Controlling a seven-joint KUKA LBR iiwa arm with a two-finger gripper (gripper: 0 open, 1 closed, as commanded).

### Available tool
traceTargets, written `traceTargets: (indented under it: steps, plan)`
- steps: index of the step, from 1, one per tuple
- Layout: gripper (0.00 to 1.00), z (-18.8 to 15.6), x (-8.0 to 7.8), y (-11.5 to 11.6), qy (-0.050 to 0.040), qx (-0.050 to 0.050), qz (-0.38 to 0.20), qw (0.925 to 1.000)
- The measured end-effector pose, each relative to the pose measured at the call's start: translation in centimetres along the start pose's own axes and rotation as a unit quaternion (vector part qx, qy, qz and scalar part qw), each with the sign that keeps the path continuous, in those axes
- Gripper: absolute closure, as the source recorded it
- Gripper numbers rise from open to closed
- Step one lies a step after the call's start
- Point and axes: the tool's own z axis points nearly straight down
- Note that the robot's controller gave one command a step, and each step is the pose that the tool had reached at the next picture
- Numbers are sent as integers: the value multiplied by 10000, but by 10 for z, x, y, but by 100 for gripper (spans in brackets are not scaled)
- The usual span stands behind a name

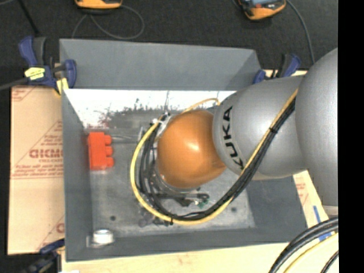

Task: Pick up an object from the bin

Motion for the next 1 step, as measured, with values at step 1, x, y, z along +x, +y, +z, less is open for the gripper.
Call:
traceTargets:
  steps: [1]
  plan:
    - [100,-57,-1,-1,16,-16,27,10000]
